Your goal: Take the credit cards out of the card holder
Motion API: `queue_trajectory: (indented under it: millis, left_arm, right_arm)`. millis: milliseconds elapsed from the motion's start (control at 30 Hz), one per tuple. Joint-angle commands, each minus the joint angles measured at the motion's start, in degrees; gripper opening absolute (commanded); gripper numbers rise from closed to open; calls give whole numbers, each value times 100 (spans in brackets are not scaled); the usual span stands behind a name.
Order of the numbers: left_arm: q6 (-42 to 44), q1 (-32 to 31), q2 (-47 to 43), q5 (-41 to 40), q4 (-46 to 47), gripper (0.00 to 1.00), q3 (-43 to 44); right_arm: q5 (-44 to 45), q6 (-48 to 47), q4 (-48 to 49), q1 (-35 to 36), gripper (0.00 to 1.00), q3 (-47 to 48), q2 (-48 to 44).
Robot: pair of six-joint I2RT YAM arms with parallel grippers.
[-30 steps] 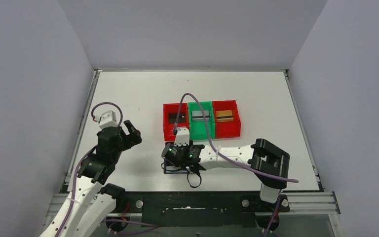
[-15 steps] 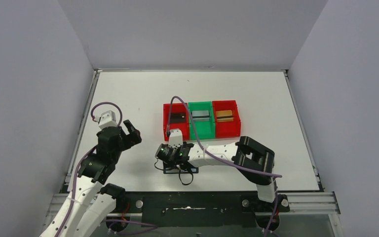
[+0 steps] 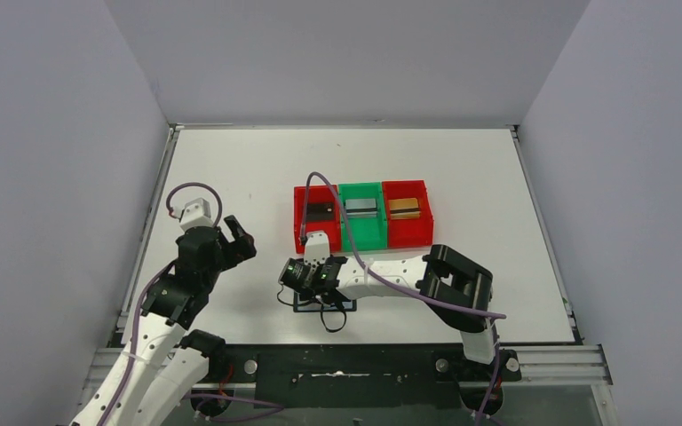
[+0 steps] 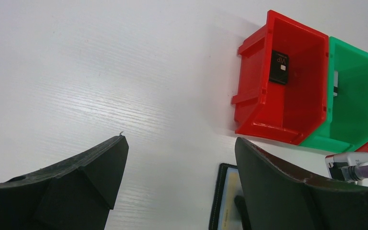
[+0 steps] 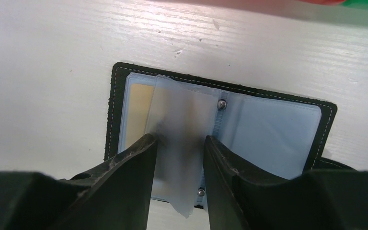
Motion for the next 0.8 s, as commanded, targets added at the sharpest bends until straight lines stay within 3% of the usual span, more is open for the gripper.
queue_trajectory:
  millis: [0,467,767]
  left_arm:
    - [38,41,5,64,213,84,45]
    - [129,44,214,441,315,84,36]
    - [304,39,368,1401,582,84,28]
  right_arm:
    - [25,20,134,-34,39,-67,-123]
    - [-1399,390,2696,-720,36,-2138,-1348]
    - [-1705,629,3319,-927,34,-2716,-1654]
